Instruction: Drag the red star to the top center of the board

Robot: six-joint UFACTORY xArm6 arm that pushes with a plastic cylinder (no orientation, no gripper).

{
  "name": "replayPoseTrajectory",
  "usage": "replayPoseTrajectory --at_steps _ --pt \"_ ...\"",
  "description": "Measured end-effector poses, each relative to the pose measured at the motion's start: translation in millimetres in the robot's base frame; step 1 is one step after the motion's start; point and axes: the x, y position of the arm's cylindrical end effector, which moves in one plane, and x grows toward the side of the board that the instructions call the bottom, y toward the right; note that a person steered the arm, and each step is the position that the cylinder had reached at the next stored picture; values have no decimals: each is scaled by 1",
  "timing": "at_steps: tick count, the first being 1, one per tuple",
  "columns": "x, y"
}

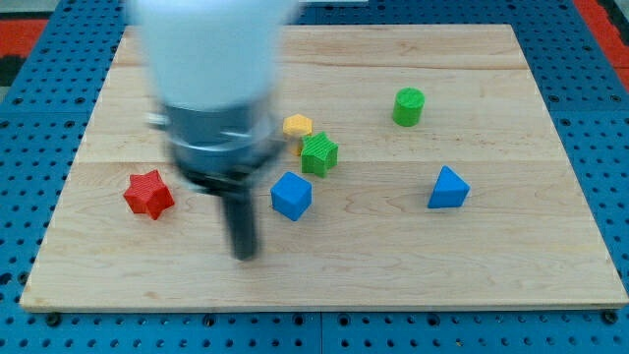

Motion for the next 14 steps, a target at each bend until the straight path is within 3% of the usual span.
replayPoseTrajectory --at_steps 1,2,3,4,5,6,7,9,11,14 --pt "-35 -58" --pt "-92 -79" --pt "-86 -79" --pt "-89 -143" --pt "-123 -140" --pt "-129 -103" --pt "-118 -138" --pt "-87 -63" --pt "-196 -54" --pt "-274 -7"
